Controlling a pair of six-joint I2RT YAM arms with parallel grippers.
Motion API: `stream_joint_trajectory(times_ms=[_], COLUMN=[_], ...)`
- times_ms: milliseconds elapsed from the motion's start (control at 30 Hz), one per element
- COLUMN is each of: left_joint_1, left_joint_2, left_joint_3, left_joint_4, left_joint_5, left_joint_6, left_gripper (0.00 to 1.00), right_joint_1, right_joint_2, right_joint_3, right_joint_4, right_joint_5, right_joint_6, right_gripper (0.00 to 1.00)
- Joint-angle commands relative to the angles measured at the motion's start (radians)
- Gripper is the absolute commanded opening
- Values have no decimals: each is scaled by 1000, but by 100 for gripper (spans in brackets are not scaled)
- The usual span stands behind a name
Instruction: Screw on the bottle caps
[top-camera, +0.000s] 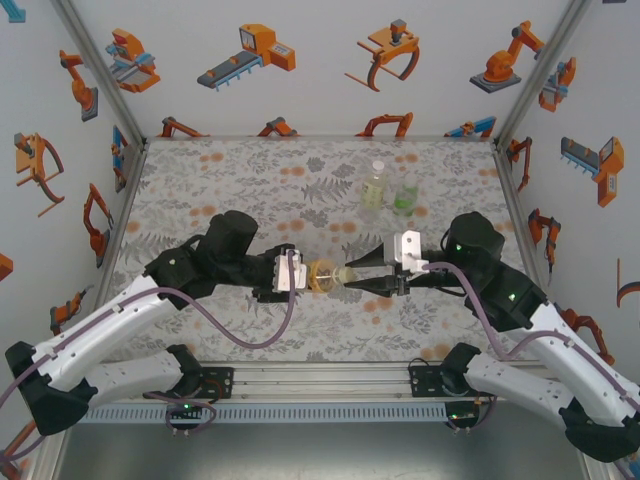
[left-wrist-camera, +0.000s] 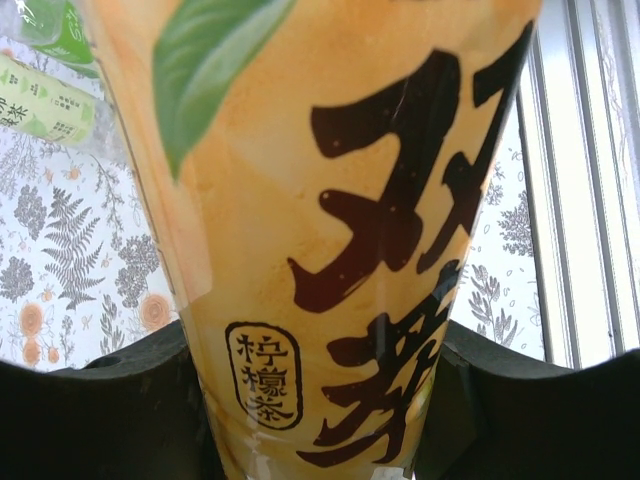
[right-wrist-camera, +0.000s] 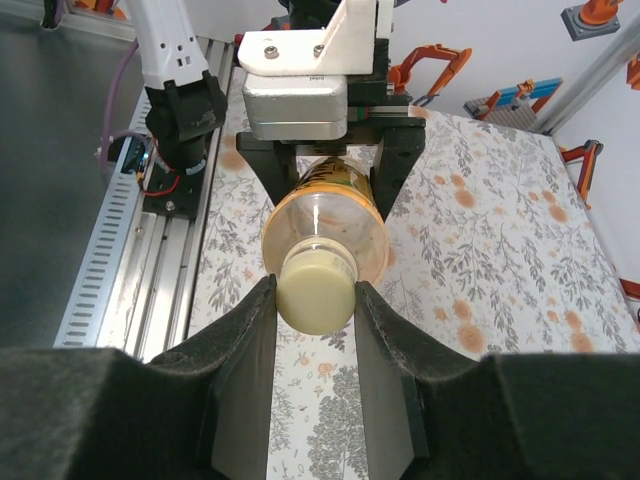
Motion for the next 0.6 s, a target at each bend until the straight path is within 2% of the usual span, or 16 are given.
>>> stream_joint_trajectory(times_ms=[0, 167, 467, 567], left_joint_1=[-3, -3, -3, -3], left_joint_2=[2, 4, 10, 15], left_joint_3=[41, 48, 55, 56], left_joint_4=[7, 7, -11, -3], left_joint_5=[35, 57, 182, 169], left_joint_6=[3, 0, 21, 11], left_gripper=[0, 0, 0, 0], right_joint_1=[1, 1, 4, 6], right_joint_2=[10, 31, 39, 37], right_joint_3=[24, 29, 19, 15], right_joint_4=[-15, -47, -66, -58], right_joint_5=[-52, -94, -151, -139], right_joint_6=[-27, -62, -143, -130], right_gripper=[0, 0, 0, 0])
